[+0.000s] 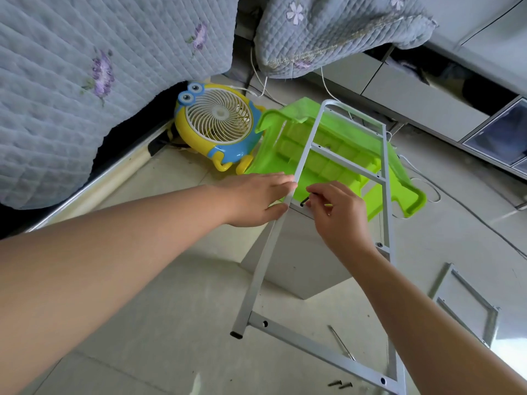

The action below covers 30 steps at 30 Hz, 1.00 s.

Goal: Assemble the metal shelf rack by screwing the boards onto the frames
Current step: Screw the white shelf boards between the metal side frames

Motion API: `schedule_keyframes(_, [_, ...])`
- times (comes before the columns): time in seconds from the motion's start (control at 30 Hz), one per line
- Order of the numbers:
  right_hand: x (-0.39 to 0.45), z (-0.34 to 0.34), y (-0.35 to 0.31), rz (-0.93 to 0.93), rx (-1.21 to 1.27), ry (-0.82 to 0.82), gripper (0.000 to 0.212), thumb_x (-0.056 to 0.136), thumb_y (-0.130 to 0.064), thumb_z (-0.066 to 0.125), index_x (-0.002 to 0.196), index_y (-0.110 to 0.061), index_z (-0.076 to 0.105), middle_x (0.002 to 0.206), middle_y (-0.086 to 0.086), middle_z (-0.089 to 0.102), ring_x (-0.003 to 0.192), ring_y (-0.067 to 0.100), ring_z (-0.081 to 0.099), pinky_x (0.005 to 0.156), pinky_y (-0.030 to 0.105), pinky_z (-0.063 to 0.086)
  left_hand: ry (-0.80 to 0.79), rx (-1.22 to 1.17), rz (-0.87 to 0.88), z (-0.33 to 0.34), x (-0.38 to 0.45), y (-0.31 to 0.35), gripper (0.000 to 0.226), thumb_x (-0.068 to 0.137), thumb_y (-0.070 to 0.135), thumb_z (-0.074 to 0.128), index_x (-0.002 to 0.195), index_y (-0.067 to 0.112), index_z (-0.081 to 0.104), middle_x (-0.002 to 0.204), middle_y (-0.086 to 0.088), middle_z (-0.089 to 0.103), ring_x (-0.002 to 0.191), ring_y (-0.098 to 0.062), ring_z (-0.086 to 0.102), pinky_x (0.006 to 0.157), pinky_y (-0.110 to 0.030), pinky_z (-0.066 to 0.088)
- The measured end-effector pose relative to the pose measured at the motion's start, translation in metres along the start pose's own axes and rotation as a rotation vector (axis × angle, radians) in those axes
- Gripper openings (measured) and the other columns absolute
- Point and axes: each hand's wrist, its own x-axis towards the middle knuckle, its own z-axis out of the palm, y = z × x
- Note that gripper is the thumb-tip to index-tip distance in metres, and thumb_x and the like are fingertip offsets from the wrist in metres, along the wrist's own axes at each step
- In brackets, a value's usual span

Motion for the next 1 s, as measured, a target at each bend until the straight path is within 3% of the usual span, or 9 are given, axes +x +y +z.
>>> schedule_keyframes(0.17, [-0.001,0.0,0.002,-0.104,-0.065,0.0,0.019,0.077,0.002,0.052,0.084,0.004,0.07,0.074,0.016,0.064,0.063,0.03,0.064,0.059,0.03,0.053,0.002,-0.013,-0.008,-0.001,-0.001,0.0,0.05,0.1,0.039,0.026,0.147,0.024,0.017,0.157,0.01,0.004,0.142,-0.013,0.019,0.108,-0.031,0.03])
schedule_keyframes(0.27, [-0.001,0.0,0.005,-0.167,-0.139,-0.033,0.017,0.075,0.004,0.055,0.081,0.003,0.07,0.07,0.014,0.063,0.057,0.024,0.06,0.056,0.02,0.039,-0.001,-0.027,-0.006,0.0,0.0,0.0,0.05,0.099,0.039,0.026,0.146,0.024,0.018,0.157,0.01,0.005,0.141,-0.014,0.021,0.107,-0.031,0.032])
schedule_keyframes(0.47, [0.005,-0.002,0.007,-0.228,-0.167,-0.05,0.016,0.071,0.005,0.058,0.079,0.001,0.071,0.065,0.012,0.065,0.053,0.023,0.062,0.056,0.024,0.041,-0.008,-0.027,0.007,0.001,0.002,-0.001,0.051,0.099,0.038,0.027,0.147,0.023,0.016,0.157,0.009,0.004,0.142,-0.015,0.019,0.109,-0.033,0.03])
schedule_keyframes(0.6, [0.009,-0.004,0.007,-0.262,-0.17,-0.075,0.015,0.07,0.003,0.058,0.076,0.001,0.072,0.063,0.012,0.066,0.053,0.026,0.063,0.048,0.031,0.053,-0.011,-0.043,0.004,0.003,0.002,-0.003,0.052,0.099,0.038,0.027,0.148,0.024,0.015,0.157,0.009,0.003,0.142,-0.016,0.018,0.11,-0.034,0.029])
schedule_keyframes(0.77, [0.009,-0.005,0.006,-0.27,-0.197,-0.081,0.015,0.069,0.002,0.059,0.074,-0.001,0.072,0.063,0.011,0.067,0.052,0.026,0.064,0.048,0.031,0.054,-0.004,0.02,0.01,0.003,0.004,0.0,0.052,0.101,0.034,0.022,0.149,0.018,0.008,0.157,0.003,0.0,0.144,-0.013,0.007,0.11,-0.022,0.011])
schedule_keyframes(1.0, [0.008,-0.003,0.007,-0.281,-0.269,-0.154,0.013,0.069,-0.001,0.059,0.072,-0.002,0.071,0.063,0.012,0.065,0.052,0.027,0.063,0.042,0.032,0.052,0.003,0.148,-0.009,0.002,0.003,0.006,0.053,0.101,0.03,0.018,0.149,0.013,0.003,0.157,-0.001,-0.001,0.145,-0.012,-0.002,0.114,-0.025,0.005])
